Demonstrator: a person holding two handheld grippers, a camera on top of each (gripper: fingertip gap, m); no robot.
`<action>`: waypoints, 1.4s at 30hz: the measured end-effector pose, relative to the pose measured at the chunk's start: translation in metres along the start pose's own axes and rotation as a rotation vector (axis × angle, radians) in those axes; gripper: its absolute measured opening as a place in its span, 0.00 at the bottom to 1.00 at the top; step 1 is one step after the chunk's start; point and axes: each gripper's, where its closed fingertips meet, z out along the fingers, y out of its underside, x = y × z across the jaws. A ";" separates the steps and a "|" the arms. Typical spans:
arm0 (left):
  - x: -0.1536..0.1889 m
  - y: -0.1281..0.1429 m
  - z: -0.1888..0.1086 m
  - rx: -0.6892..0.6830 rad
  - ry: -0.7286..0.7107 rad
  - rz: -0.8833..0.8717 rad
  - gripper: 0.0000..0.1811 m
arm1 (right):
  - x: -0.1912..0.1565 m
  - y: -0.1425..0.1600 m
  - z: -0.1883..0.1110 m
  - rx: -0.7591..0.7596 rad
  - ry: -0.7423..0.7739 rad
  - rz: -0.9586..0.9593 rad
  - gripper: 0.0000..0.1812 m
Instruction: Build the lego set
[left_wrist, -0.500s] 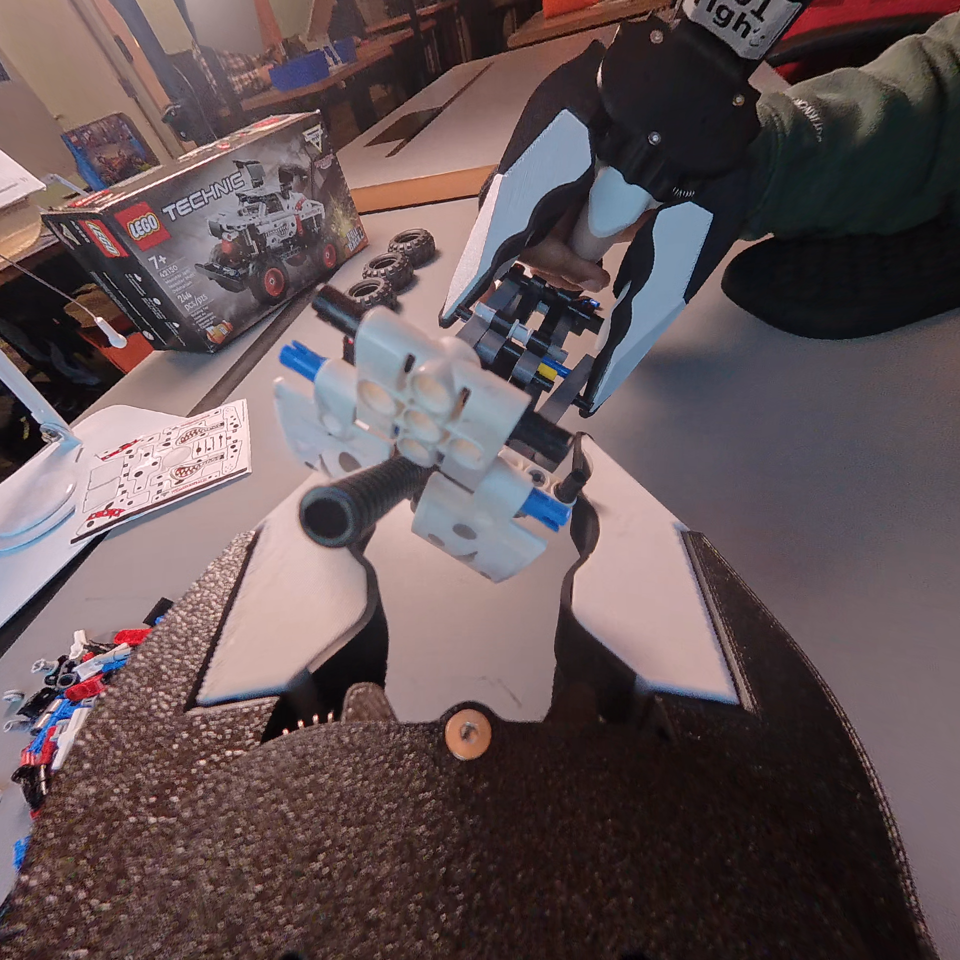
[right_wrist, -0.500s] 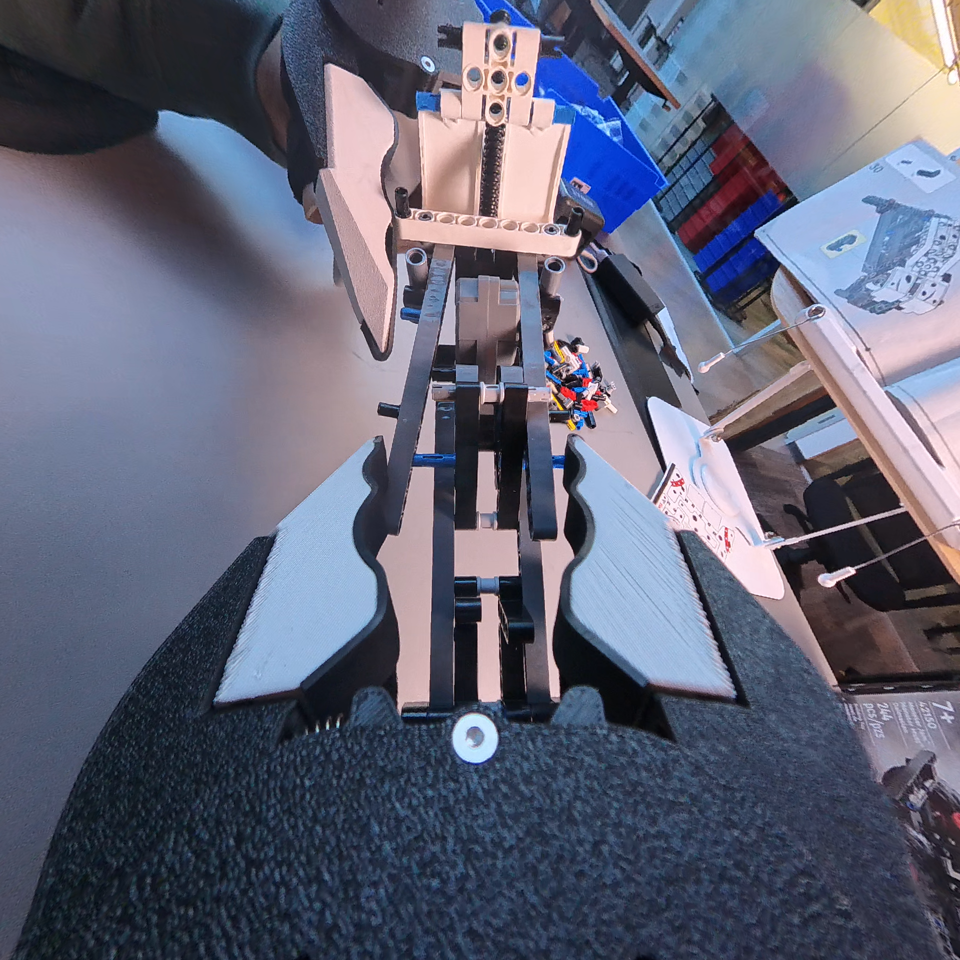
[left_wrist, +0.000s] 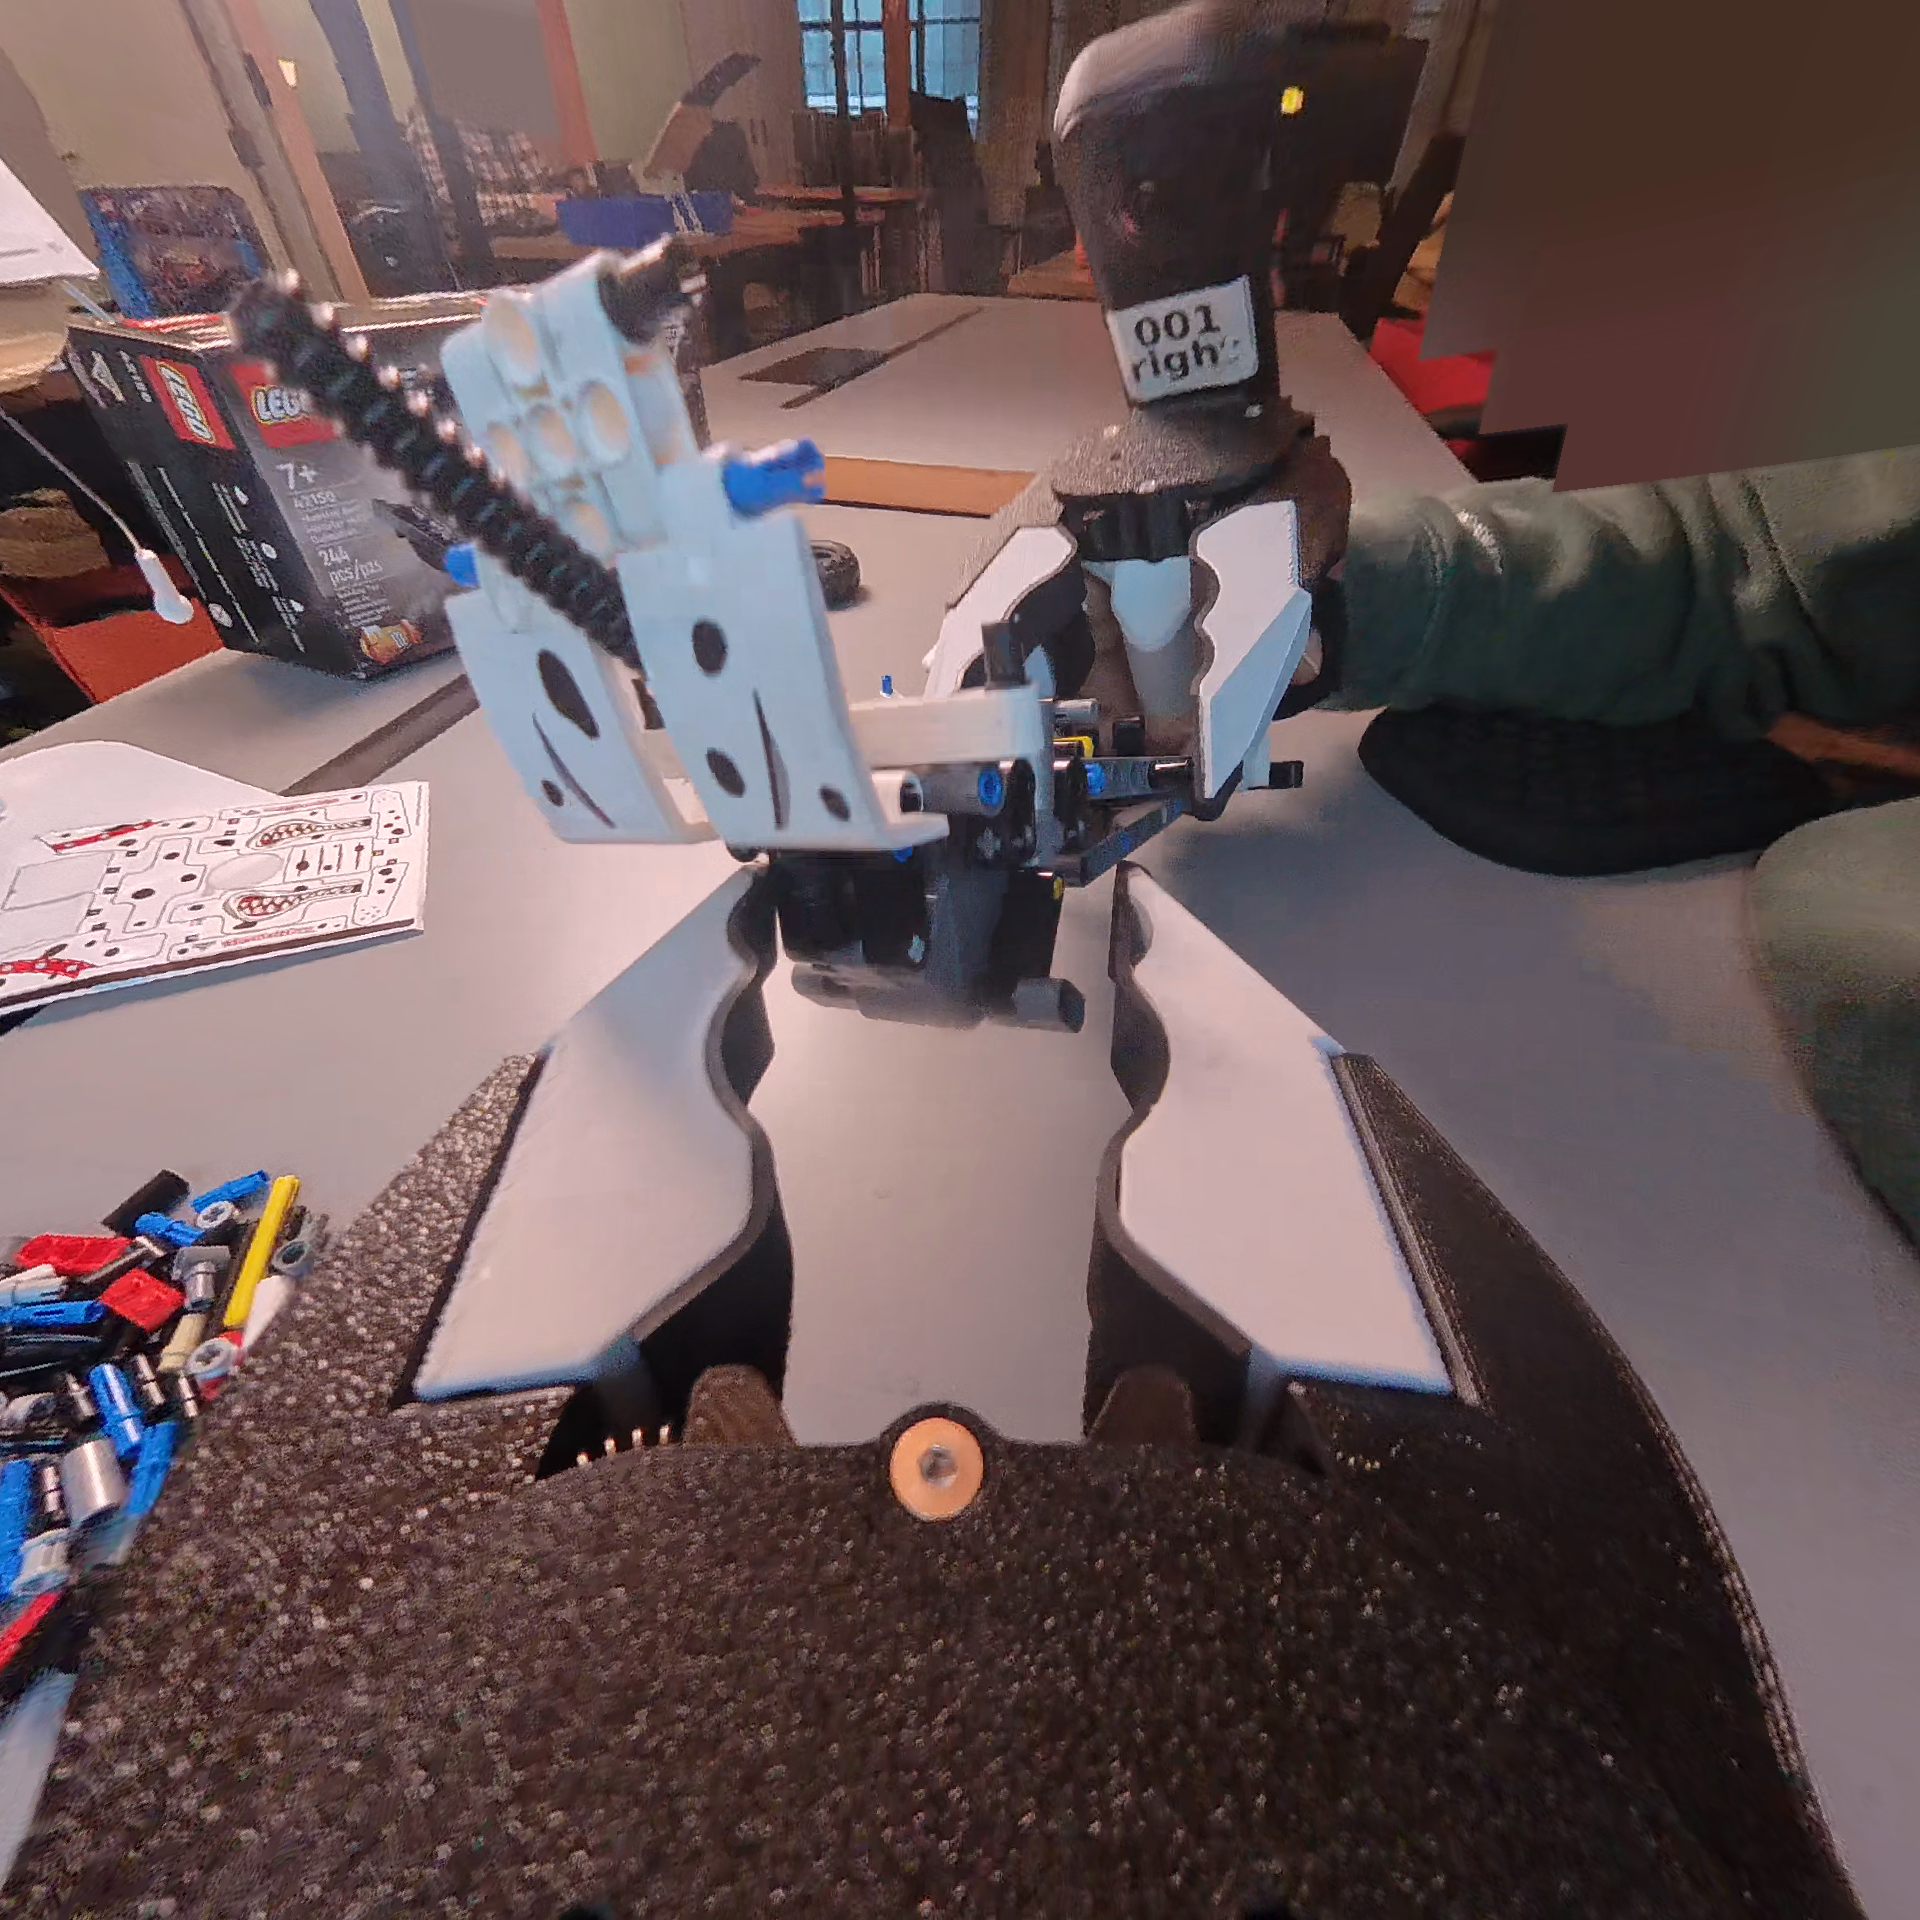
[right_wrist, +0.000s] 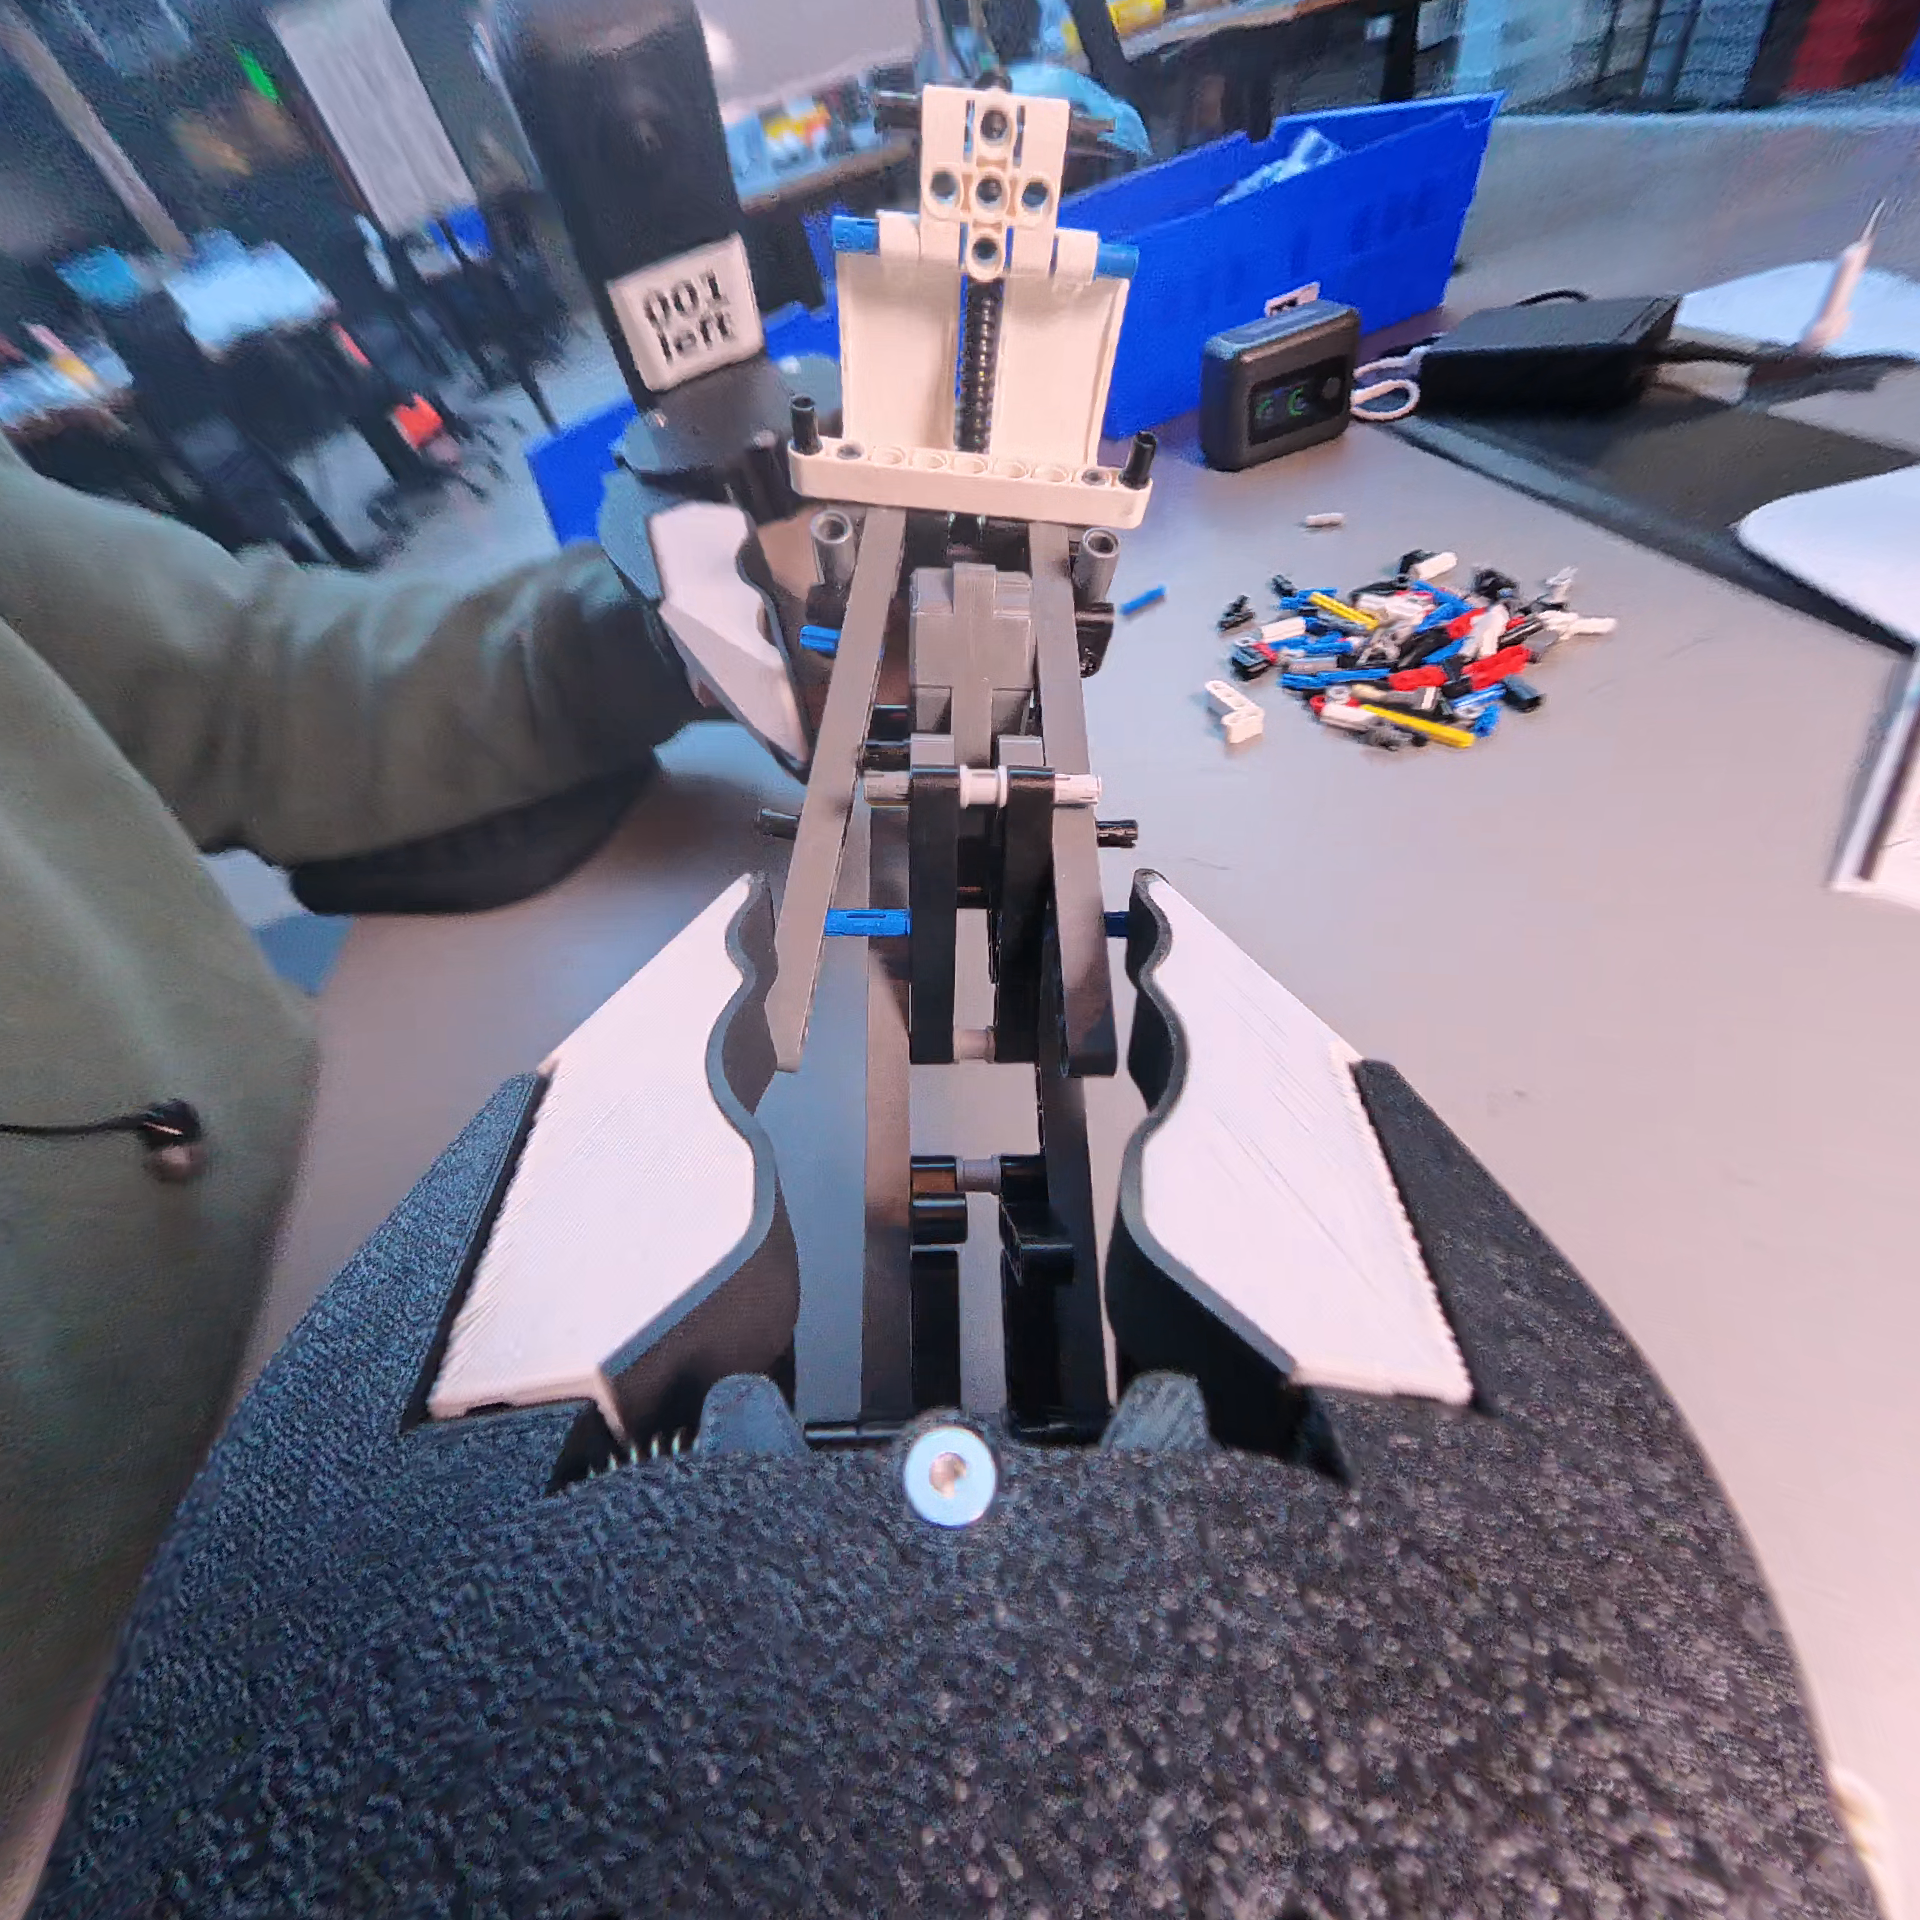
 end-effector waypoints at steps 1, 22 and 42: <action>0.000 -0.002 0.001 0.008 0.007 -0.034 0.36 | -0.002 -0.003 -0.001 0.027 -0.039 0.058 0.37; 0.012 -0.026 0.014 0.077 0.144 -0.651 0.37 | -0.009 -0.022 -0.005 0.236 -0.339 0.529 0.38; 0.011 -0.019 0.011 0.111 0.218 -0.652 0.36 | -0.026 0.013 0.004 0.009 -0.274 0.362 0.44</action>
